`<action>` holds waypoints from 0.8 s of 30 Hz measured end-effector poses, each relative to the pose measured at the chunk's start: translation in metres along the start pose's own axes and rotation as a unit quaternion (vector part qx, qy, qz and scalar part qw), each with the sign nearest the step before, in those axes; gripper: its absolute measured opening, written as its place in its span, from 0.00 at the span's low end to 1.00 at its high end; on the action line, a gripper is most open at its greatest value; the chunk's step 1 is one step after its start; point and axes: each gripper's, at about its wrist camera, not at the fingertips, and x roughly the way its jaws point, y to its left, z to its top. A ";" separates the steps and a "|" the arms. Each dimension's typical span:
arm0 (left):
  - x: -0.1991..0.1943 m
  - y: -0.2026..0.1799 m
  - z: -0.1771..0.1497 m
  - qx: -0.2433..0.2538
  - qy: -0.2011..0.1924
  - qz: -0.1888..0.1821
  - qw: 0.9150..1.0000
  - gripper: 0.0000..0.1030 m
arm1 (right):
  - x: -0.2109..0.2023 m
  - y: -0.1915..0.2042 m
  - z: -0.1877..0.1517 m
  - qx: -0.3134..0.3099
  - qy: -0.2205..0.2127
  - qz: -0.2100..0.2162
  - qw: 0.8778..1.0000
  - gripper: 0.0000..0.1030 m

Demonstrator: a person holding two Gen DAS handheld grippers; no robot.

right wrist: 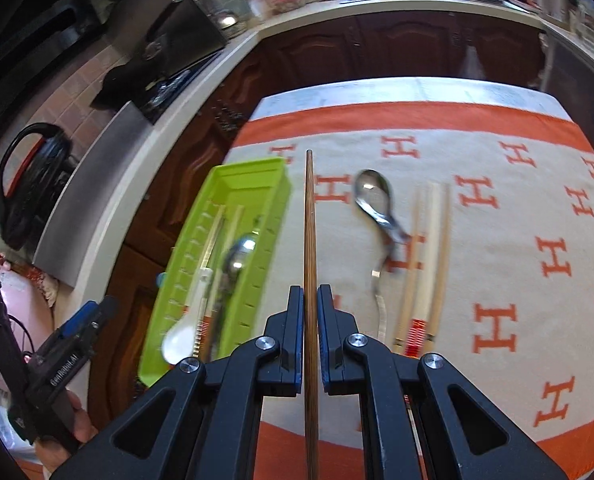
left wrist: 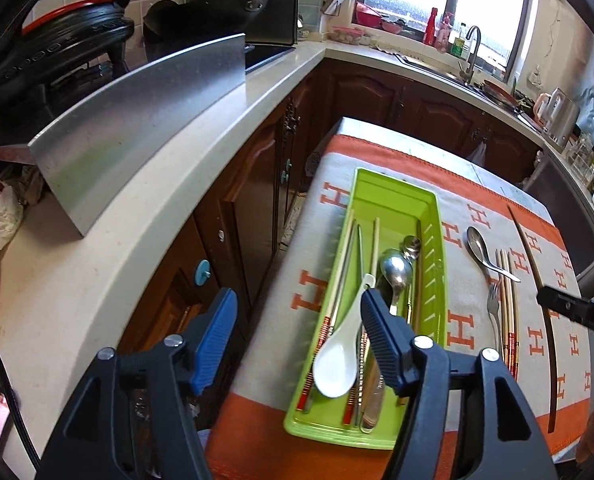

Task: Organize utensils
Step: 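Carry the wooden chopstick into the green tray and open the right tool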

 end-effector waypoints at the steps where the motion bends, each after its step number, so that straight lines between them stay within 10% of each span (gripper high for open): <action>1: -0.001 0.002 0.000 0.000 -0.003 0.003 1.000 0.62 | 0.002 0.010 0.004 -0.003 0.003 0.007 1.000 0.06; 10: -0.001 0.009 0.001 -0.002 -0.003 0.013 1.000 0.64 | 0.038 0.079 0.028 0.001 0.044 0.049 0.998 0.06; 24: 0.014 0.010 -0.002 -0.003 0.019 0.019 1.000 0.64 | 0.102 0.075 0.045 0.048 0.076 0.033 0.995 0.07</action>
